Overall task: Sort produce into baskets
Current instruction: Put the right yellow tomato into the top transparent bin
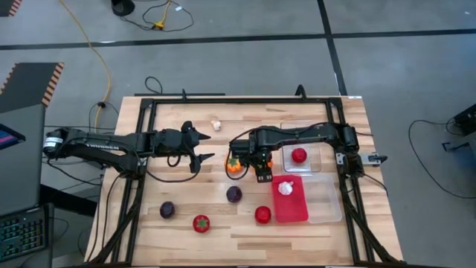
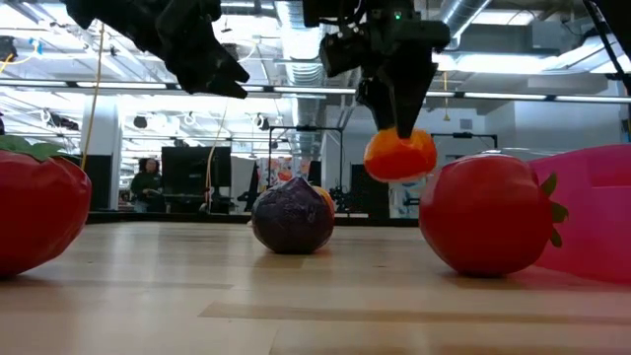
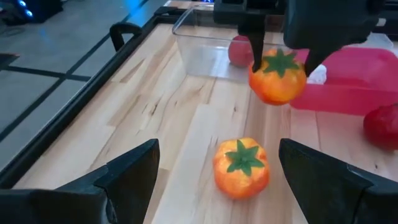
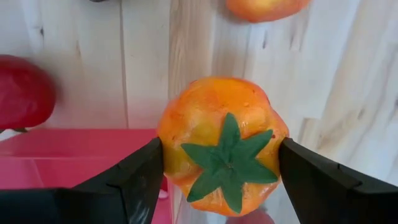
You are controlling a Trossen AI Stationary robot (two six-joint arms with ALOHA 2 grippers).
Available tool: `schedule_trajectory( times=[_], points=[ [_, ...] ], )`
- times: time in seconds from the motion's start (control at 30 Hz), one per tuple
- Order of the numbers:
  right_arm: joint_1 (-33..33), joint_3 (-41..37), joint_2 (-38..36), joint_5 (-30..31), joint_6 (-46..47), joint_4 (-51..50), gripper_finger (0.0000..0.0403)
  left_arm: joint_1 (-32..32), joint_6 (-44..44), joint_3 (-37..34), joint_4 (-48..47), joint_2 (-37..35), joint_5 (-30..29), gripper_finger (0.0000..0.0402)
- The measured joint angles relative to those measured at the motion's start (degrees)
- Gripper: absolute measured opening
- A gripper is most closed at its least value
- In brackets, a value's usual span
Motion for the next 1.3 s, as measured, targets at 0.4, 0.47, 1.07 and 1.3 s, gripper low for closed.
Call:
schedule_trajectory(
  times=[0.4, 0.47, 1.07, 1.3],
  points=[
    [-1.48, 2.82, -1.73, 2.85, 1.99, -9.56, 0.0313, 0.00, -0.71, -0.20, 0.20, 0.00, -0.27, 0.0318],
    [-1.66, 2.77, -3.06, 2.97, 2.30, -9.49, 0.0313, 0.00, -0.71, -0.20, 0.19, -0.02, -0.29, 0.0318],
    [-9.07, -20.41, -28.08, 8.17, 15.55, -3.42, 0.0315, 0.00, 0.10, -0.20, 0.38, 0.00, -0.42, 0.0318],
    [-14.64, -28.64, -34.39, 12.38, 15.21, -1.84, 0.0327, 0.00, 0.17, -0.20, 0.40, 0.00, -0.42, 0.0318]
  ],
)
